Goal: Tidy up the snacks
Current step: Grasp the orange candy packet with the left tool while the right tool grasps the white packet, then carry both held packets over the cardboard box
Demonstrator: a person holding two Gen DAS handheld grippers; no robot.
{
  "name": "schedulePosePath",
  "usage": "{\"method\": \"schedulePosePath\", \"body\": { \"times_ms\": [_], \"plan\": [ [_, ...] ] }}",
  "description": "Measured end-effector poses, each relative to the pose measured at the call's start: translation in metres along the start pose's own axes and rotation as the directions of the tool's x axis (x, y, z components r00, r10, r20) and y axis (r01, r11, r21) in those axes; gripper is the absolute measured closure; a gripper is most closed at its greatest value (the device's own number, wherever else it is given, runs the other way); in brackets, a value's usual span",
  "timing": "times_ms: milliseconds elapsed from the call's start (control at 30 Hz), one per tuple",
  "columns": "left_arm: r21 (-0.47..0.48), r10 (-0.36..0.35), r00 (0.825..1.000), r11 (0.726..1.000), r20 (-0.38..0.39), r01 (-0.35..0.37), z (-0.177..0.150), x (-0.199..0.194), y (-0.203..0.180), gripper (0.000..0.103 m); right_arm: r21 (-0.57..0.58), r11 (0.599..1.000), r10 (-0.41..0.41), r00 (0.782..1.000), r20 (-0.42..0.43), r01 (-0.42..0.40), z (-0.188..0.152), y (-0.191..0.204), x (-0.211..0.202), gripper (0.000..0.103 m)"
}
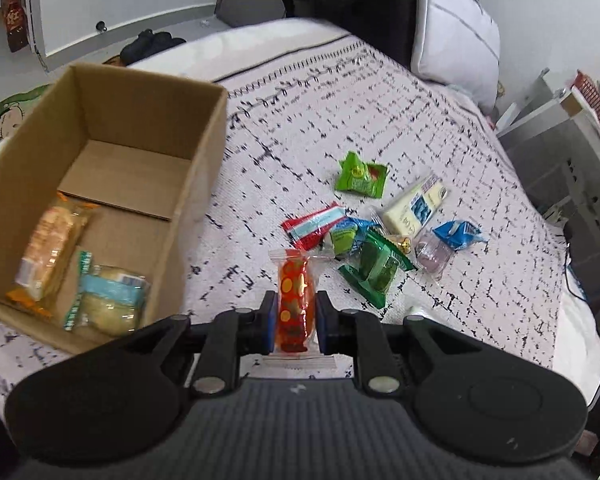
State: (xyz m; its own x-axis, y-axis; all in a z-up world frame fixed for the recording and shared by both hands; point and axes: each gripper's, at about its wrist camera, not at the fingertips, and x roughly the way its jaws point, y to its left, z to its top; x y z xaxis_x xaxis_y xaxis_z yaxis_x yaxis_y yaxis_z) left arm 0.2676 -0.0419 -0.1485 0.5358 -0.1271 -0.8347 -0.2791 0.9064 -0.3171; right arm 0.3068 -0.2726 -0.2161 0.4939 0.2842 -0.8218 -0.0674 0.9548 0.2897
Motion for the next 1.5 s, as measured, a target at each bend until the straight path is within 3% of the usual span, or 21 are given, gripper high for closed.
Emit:
{"method": "schedulePosePath", "body": {
  "times_ms": [700,1500],
  "plan": [
    [-0.036,-0.037,0.992,0.999,0.122,0.041,0.002,-0.084,0.049,0.084,-0.028,0.994,0.107,0.988,0.109,-0.105,-0.007,0.07,-0.065,0.059],
    [-0.079,-0.057,0.983,0.994,0.176,0.071,0.024,-0.11,0.106,0.084,-0.102,0.985,0.149,0.98,0.13,-0.136,-0.006,0.145,-0.071,0.059]
  ]
}}
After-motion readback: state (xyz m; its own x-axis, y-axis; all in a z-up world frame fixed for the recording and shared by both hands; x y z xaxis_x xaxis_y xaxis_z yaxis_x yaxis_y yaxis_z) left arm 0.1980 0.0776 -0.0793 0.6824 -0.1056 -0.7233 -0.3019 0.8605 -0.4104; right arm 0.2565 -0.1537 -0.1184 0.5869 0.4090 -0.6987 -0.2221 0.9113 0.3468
